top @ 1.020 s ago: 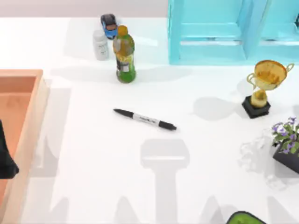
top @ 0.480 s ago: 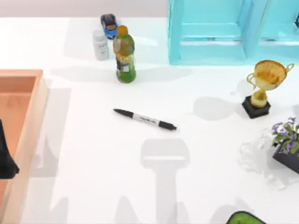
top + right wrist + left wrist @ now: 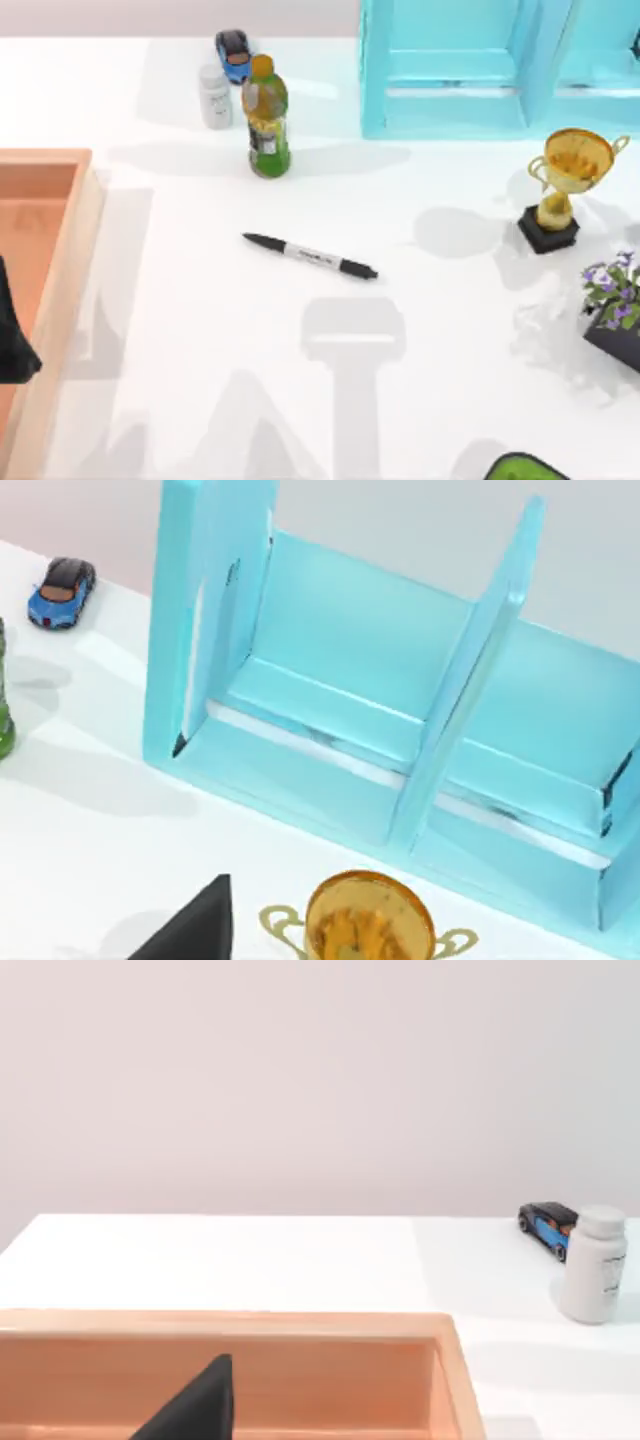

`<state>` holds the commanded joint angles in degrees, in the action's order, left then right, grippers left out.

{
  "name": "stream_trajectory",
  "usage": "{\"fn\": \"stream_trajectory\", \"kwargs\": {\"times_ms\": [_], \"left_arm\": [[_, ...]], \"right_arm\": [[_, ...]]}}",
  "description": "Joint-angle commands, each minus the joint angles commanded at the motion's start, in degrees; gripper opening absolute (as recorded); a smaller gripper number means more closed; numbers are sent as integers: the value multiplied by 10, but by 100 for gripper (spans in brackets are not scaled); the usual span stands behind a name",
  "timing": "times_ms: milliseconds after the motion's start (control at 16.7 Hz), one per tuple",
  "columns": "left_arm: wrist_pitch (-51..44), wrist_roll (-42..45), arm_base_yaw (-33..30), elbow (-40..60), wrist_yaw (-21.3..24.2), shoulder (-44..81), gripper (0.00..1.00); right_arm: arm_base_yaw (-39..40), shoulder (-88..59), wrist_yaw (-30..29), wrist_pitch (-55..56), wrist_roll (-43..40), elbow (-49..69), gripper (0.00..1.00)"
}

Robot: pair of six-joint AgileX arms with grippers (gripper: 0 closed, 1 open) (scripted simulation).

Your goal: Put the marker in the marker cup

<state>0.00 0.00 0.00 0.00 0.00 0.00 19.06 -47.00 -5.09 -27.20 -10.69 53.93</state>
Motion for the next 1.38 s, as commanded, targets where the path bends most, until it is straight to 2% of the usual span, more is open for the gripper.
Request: {"fn": "stream_trajectory", "kwargs": {"times_ms": [420,780,1080,1380], "left_arm": [[0,0,0,0,0,0,100],[0,0,0,0,0,0,100],[0,0,0,0,0,0,100],[0,0,0,0,0,0,100]], "right_arm": [[133,-409,-27,-208,-80,404,100],[207,-749,-48,-391,-123,695,100],[240,-950,-54,-503,-134,845,100],[248,-1006,-55,-538,-136,887,100]]}}
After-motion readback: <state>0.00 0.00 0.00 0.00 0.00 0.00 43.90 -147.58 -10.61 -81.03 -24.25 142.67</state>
